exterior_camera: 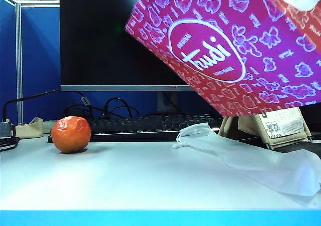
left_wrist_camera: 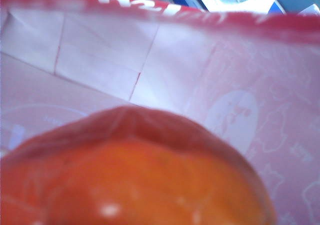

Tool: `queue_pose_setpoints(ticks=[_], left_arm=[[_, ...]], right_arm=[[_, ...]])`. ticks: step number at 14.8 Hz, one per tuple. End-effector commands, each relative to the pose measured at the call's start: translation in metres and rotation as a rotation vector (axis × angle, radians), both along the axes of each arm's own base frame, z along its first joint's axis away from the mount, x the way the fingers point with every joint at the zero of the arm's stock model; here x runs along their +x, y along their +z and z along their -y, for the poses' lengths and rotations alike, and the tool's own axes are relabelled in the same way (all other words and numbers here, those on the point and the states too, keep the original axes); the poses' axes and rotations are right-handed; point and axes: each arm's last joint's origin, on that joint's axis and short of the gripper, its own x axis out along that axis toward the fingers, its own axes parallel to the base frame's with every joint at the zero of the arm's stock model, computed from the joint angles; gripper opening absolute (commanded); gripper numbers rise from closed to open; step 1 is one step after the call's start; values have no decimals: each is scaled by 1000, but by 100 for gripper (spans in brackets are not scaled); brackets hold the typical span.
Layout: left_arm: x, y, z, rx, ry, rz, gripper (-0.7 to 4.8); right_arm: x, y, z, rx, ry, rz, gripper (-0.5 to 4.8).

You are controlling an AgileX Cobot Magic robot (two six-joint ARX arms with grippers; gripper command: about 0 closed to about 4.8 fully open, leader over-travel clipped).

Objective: Open the paper bag and put two oranges into the paper bag.

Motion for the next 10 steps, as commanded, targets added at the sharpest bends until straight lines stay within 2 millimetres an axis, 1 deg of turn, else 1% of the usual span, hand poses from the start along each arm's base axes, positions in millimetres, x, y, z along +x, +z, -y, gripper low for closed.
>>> queue_pose_setpoints(ticks=[1, 3, 4, 8, 10], left_arm=[[0, 1, 1, -16, -9, 7, 298], [0, 3, 2, -50, -31, 2, 472], [1, 4, 3, -59, -31, 12, 479], [1, 6, 3, -68, -31, 22, 479], [1, 11, 1, -78, -30, 43, 479]], right_arm=[[-3, 6, 1, 30, 16, 15, -5], [-4, 6, 1, 36, 44, 14, -5], [-4, 6, 1, 36, 49, 13, -5], [-4, 6, 0, 38, 65, 11, -5], [-4, 7, 0, 40, 64, 16, -5]])
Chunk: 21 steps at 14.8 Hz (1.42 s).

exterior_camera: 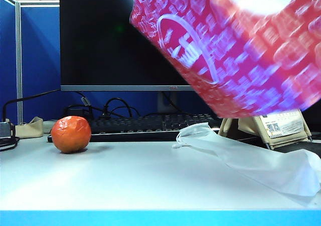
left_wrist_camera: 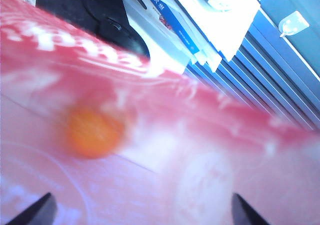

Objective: Open the paper bag and put two oranges into the paper bag.

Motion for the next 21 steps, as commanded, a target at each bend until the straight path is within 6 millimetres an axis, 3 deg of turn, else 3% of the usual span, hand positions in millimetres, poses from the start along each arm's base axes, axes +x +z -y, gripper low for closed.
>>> queue_pose_setpoints(ticks=[1, 7, 10, 12, 15, 18, 21], left_arm=[[0, 16, -5, -43, -2, 58, 479], [-3, 79, -51, -84, 79, 290, 479], [-16, 97, -73, -101, 88, 392, 479], [-37, 115, -96, -95, 123, 510, 479], [-84, 140, -135, -30, 212, 713, 479], [-135, 164, -179, -52, 354, 893, 479], [-173, 173, -217, 71, 637, 1037, 479]], right_arm=[[-3, 8, 2, 29, 8, 45, -5], [3, 5, 1, -29, -58, 105, -5], [11, -8, -3, -67, -77, 88, -5], [19, -30, -8, -85, -90, 76, -5], [28, -55, -14, -42, -51, 126, -5], [40, -62, -20, -5, -40, 110, -5], [51, -53, -17, 175, 8, 56, -5]])
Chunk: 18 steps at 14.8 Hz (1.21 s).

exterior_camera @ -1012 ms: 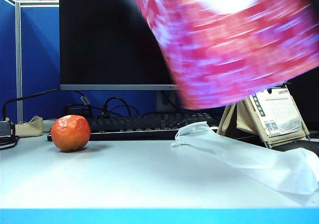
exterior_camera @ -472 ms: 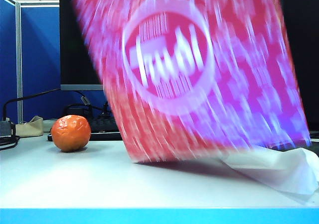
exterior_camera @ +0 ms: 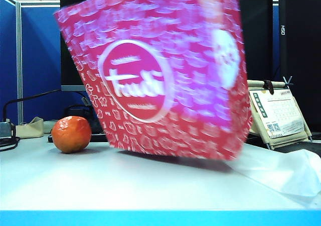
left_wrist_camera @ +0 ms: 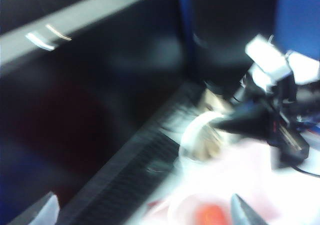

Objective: Open the paper bag and put two oranges into the paper bag.

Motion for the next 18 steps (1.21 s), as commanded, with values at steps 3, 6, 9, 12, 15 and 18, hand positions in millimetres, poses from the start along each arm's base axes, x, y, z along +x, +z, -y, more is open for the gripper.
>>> queue_pose_setpoints(ticks=[3, 6, 9, 12, 15, 18], left_arm=[[-24, 3, -24, 21, 228, 74, 479], [-31, 2, -27, 30, 248, 77, 479], [-50, 3, -38, 21, 319, 122, 479], [-72, 3, -48, -6, 321, 165, 479], [-85, 2, -54, -16, 321, 183, 479], [-92, -8, -58, 3, 336, 130, 479]], right_arm=[[3, 20, 9, 139, -79, -37, -5], [5, 11, 10, 98, -104, -113, -5], [7, 11, 10, 129, -102, -134, -5], [10, -12, 8, 216, -25, -155, -5], [9, -34, 6, 228, 66, -114, -5], [8, -57, 6, 209, 82, -40, -5]])
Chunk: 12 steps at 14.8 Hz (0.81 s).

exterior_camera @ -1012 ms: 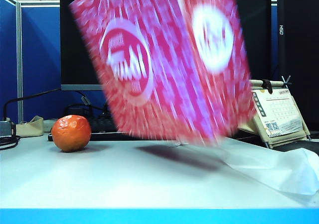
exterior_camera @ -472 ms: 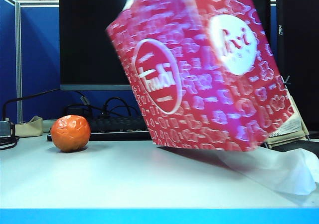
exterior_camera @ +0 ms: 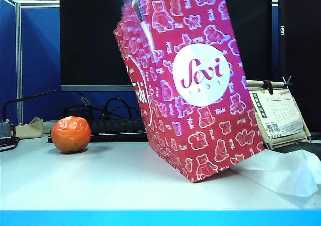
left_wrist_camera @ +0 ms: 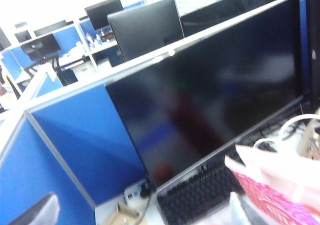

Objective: Open the paper bag and put two oranges into the paper bag.

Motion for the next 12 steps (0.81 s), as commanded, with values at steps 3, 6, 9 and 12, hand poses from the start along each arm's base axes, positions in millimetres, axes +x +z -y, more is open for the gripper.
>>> queue_pose_setpoints(ticks=[3, 6, 9, 12], left_arm=[[-18, -18, -9, -22, 26, -13, 479], [-30, -32, -14, -45, 25, 35, 456], [-28, -48, -13, -42, 26, -5, 456], [-18, -55, -9, -20, 39, -50, 456]], right_arm=[[-5, -28, 2, 9, 4, 93, -5], [-1, -39, 1, -20, -29, 115, -5], [5, -44, 2, -37, -148, 105, -4], [5, -42, 2, -41, -151, 108, 192]])
